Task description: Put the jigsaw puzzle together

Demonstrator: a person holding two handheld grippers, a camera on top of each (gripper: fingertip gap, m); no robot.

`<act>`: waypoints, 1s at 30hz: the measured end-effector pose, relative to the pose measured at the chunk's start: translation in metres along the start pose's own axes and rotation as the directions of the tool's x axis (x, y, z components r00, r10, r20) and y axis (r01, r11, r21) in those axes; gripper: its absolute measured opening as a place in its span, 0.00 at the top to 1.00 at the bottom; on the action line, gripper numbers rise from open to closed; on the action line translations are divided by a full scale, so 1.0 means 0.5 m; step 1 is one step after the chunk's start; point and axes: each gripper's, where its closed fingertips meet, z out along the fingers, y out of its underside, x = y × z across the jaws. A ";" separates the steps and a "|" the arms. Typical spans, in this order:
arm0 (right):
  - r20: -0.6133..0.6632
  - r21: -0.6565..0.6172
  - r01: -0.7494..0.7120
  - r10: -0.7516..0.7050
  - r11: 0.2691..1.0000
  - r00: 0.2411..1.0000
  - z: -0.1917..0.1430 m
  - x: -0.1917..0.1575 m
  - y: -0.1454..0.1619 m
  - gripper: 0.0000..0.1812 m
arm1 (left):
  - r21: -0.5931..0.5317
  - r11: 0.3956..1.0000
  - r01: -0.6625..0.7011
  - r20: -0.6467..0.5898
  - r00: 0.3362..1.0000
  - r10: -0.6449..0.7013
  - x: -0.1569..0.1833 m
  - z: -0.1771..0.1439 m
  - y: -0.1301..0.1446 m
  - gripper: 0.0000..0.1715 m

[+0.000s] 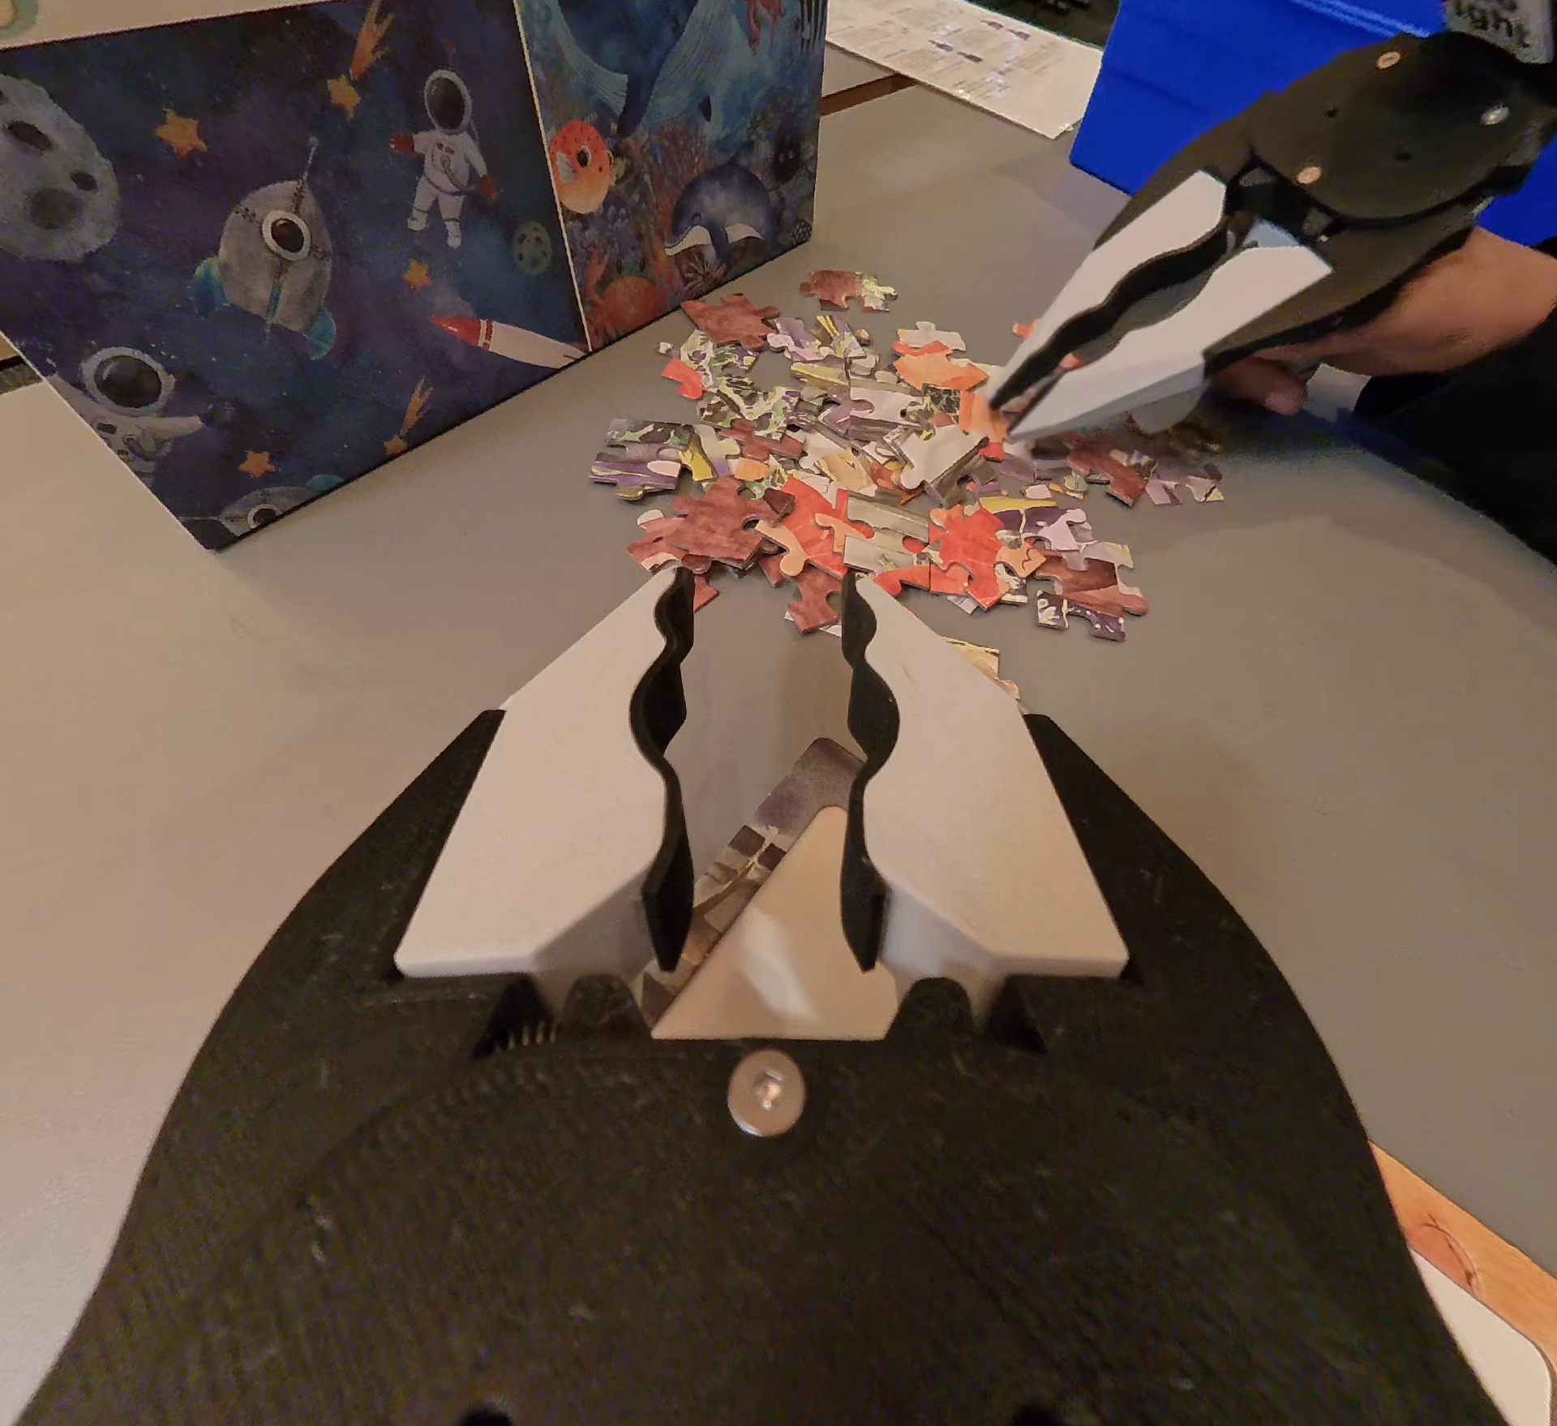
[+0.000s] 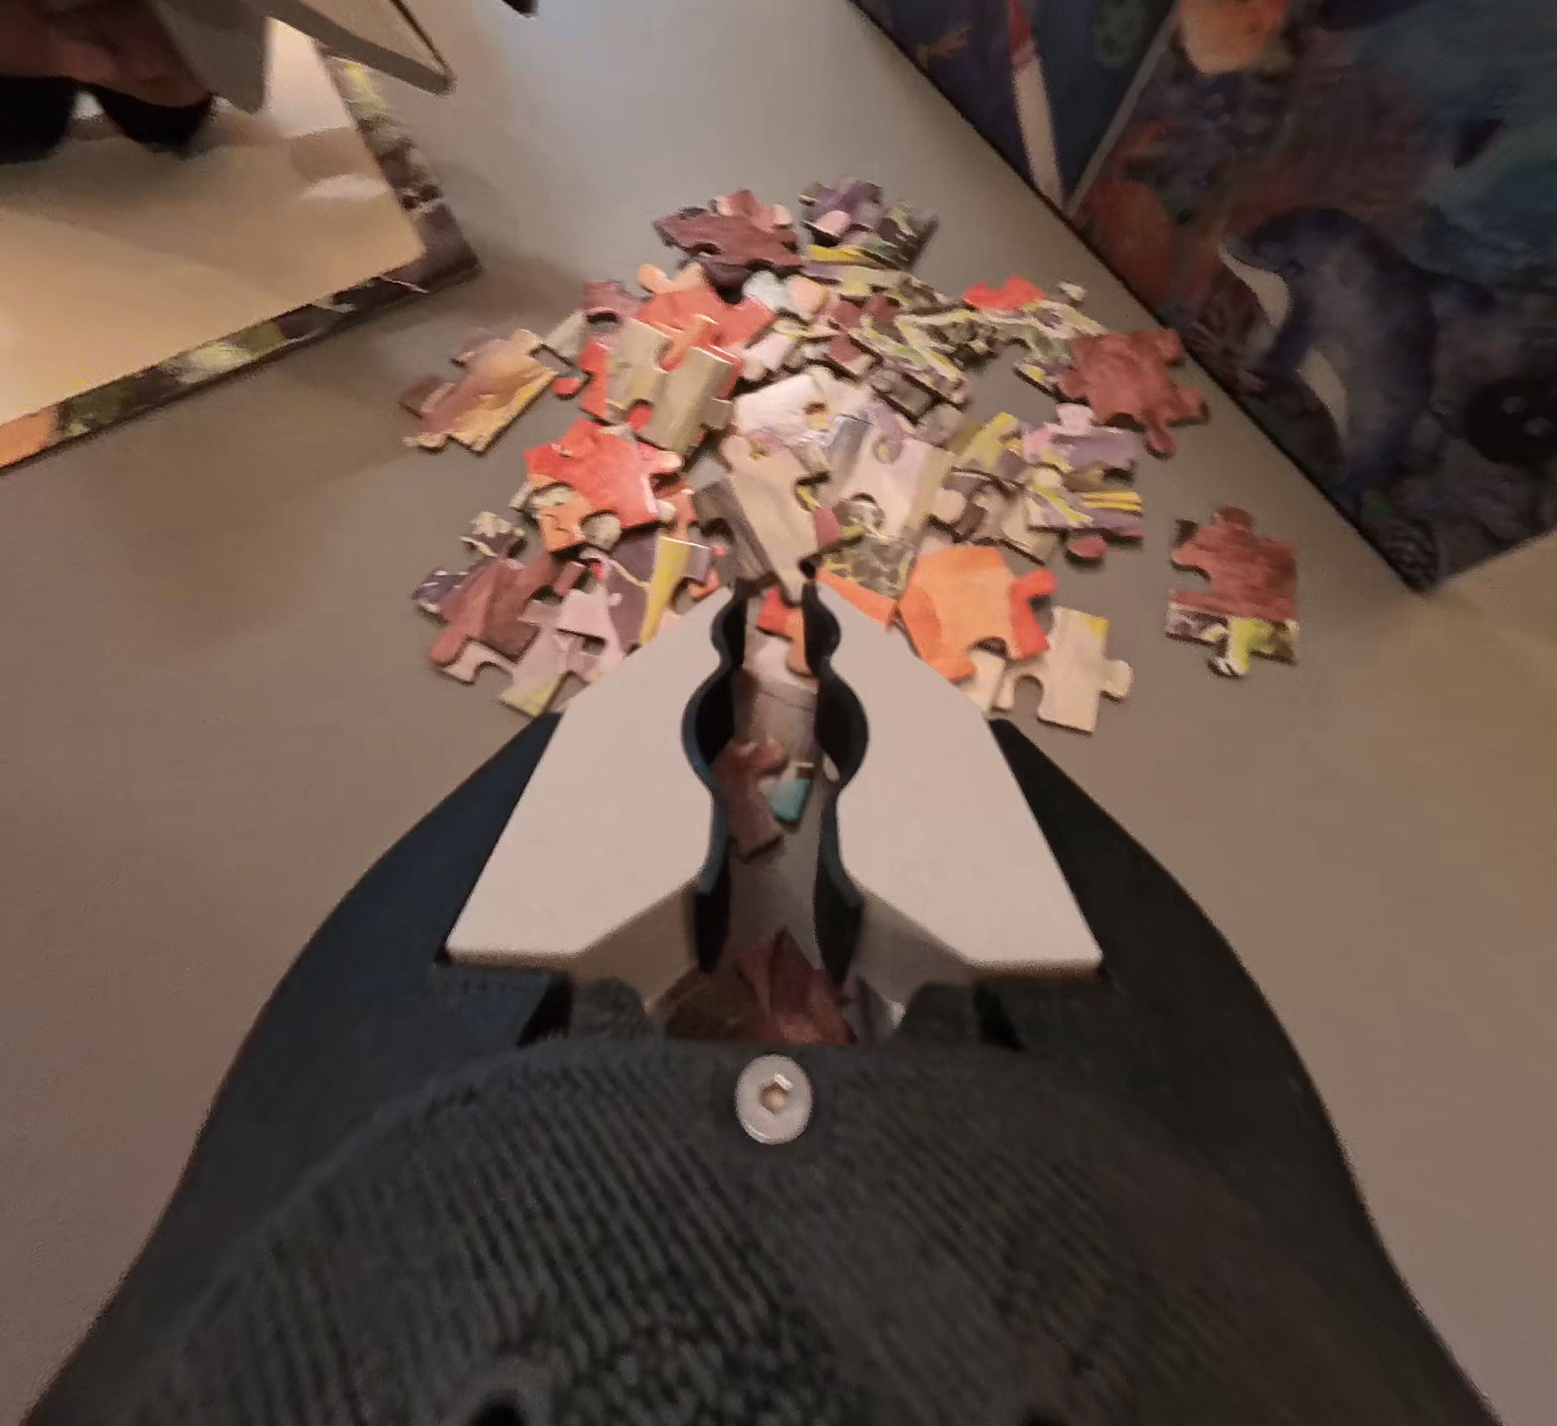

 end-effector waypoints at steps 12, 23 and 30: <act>-0.162 -0.019 -0.078 0.074 0.997 0.984 -0.011 0.080 0.025 0.79 | 0.000 1.000 -0.002 0.000 1.000 0.002 0.000 0.000 0.000 0.80; -0.081 -0.023 -0.120 0.118 0.992 0.990 -0.007 0.062 0.026 0.90 | -0.002 1.000 -0.003 0.001 1.000 0.003 0.000 0.000 0.000 0.80; -0.050 -0.023 -0.178 0.177 0.984 0.983 -0.008 0.059 0.028 0.94 | -0.001 1.000 -0.001 0.002 1.000 0.001 0.000 0.000 0.000 0.80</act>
